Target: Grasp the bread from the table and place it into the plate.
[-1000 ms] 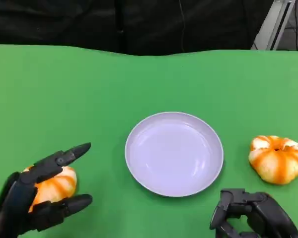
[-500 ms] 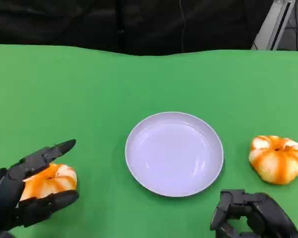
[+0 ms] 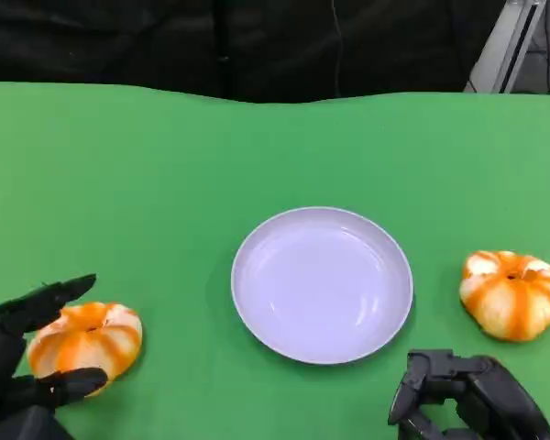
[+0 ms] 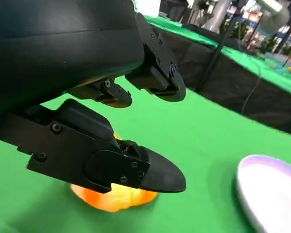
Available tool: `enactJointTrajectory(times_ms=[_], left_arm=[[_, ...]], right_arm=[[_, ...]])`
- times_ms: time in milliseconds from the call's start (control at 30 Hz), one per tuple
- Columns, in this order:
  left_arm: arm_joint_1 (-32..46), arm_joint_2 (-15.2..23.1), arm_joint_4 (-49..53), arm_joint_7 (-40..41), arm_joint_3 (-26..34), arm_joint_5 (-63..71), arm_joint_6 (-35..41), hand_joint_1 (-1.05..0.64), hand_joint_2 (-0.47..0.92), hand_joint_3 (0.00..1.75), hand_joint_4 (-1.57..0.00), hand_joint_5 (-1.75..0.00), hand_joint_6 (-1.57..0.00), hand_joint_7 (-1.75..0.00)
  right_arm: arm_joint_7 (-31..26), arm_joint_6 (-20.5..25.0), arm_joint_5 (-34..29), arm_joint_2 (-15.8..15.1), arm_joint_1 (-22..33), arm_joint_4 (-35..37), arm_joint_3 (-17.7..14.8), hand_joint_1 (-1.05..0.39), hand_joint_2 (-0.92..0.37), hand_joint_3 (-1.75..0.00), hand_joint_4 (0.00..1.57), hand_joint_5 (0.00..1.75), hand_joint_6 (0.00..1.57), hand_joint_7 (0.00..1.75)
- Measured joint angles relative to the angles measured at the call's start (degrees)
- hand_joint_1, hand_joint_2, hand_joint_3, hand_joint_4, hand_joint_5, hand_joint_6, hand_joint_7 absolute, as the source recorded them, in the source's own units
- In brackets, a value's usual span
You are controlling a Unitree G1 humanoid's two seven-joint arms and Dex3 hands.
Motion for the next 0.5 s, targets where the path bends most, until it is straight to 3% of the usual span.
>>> enactJointTrajectory(times_ms=[500], left_arm=[[-1.20,1.06,3.94,0.42,-4.45,0.23,3.64,-0.93,0.92,0.27,-0.40,0.00,-0.46,0.00]], right_arm=[[-0.04,-0.03,-0.07,0.00,0.04,-0.65,0.00,-0.10,-0.65,-0.92,0.84,1.47,0.85,1.18]])
